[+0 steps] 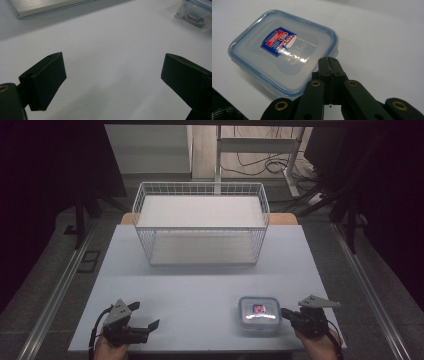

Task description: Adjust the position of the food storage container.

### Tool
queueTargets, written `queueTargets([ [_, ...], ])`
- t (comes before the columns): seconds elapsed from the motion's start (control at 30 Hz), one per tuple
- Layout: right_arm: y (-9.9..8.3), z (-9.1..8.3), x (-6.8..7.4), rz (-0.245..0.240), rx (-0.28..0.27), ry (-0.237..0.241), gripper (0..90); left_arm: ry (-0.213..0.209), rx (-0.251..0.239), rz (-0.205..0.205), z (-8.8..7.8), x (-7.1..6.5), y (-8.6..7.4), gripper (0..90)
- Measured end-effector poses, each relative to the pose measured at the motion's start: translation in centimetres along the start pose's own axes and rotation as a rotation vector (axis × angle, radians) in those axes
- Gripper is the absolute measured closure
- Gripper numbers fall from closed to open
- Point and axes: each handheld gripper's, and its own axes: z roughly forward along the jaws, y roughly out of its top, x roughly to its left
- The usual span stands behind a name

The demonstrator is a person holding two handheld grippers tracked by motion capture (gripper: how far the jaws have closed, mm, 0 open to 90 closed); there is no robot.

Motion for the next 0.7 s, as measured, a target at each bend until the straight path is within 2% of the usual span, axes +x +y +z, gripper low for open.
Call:
queueTargets([
  [0.13,0.4,0.8,1.3,-0.021,-0.002,0.037,89.8,-0.003,0.007,0.003,0.1,-0.1,0.0,5.4],
  [0.33,1.0,2.2,2.8,-0.015,-0.006,0.122,89.7,-0.034,0.01,-0.02,0.4,0.0,0.0,5.9],
  [0.7,2.8,5.0,5.6,-0.059,-0.022,0.17,89.7,-0.044,0.021,0.022,1.0,-0.8,0.2,6.3],
])
